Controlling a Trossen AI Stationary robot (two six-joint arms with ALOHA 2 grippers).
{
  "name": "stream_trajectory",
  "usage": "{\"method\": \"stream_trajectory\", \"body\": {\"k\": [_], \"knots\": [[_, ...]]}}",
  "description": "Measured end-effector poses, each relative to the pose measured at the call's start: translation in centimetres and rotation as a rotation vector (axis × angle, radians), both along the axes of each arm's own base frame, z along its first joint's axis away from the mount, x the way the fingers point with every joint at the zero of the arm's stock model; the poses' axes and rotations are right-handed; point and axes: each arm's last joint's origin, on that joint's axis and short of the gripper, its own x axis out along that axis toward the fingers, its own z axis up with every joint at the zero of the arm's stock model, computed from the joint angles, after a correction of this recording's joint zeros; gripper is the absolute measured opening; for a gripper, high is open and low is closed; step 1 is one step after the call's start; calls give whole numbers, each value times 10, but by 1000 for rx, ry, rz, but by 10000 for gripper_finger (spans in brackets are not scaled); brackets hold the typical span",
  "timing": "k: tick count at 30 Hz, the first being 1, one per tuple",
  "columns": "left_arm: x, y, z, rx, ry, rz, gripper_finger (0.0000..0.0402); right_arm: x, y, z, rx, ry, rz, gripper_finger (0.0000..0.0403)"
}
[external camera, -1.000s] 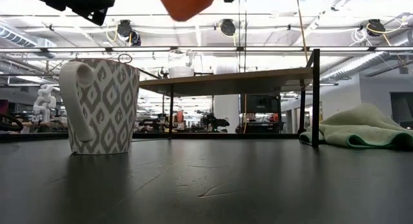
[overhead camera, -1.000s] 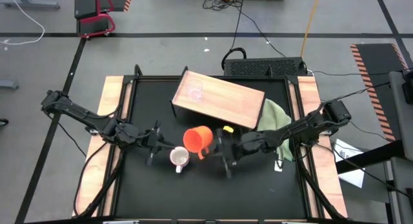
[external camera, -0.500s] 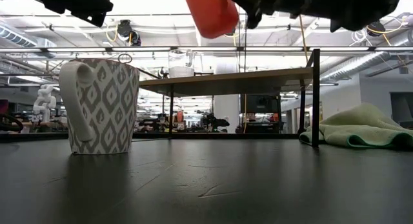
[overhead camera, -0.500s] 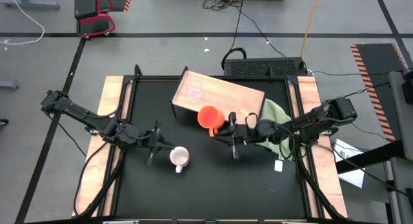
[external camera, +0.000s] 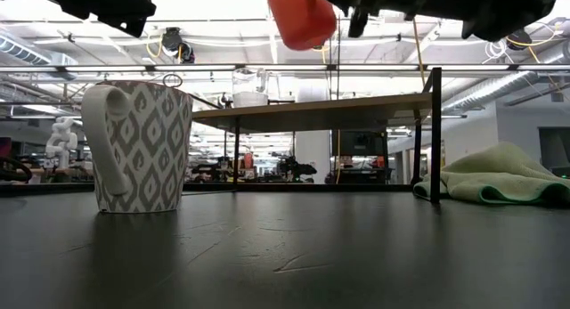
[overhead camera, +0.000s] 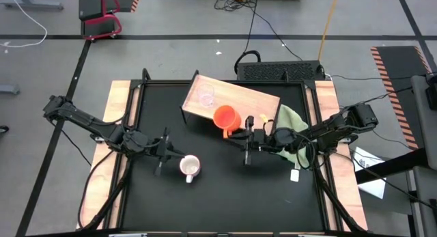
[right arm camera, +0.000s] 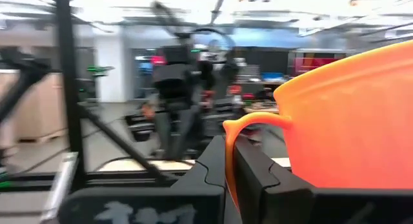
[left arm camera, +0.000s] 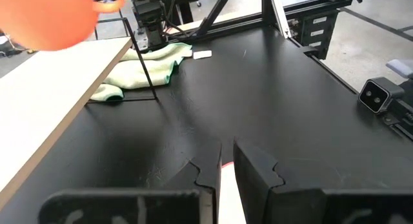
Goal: Stack small to large cups/mugs on shelf
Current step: Put the orange mug on the shelf
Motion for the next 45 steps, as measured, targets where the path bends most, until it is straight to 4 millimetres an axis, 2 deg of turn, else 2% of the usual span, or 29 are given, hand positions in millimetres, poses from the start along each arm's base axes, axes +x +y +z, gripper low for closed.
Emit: {"method": "stream_trajectory", "body": {"k": [4,13,23,28,33,45], "knots": [[0,0,0,0,0,0,44,0,-4,0,2,-1,-99,1],[0,0,0,9,-3,-4,44,8,-12,14,42,-60,-148,1],[-1,-1,0,10,-2,-12,44,22,-20,4,113,-168,-171,2],[-2,-5,0,10,-3,-34,44,28,-22,-10,115,-144,-204,2],[-4,-9,-1,15,6,-54,44,29,-22,-14,130,-209,-224,2],[-6,-12,-2,22,20,-78,44,30,-22,-21,148,-195,-269,2]]}}
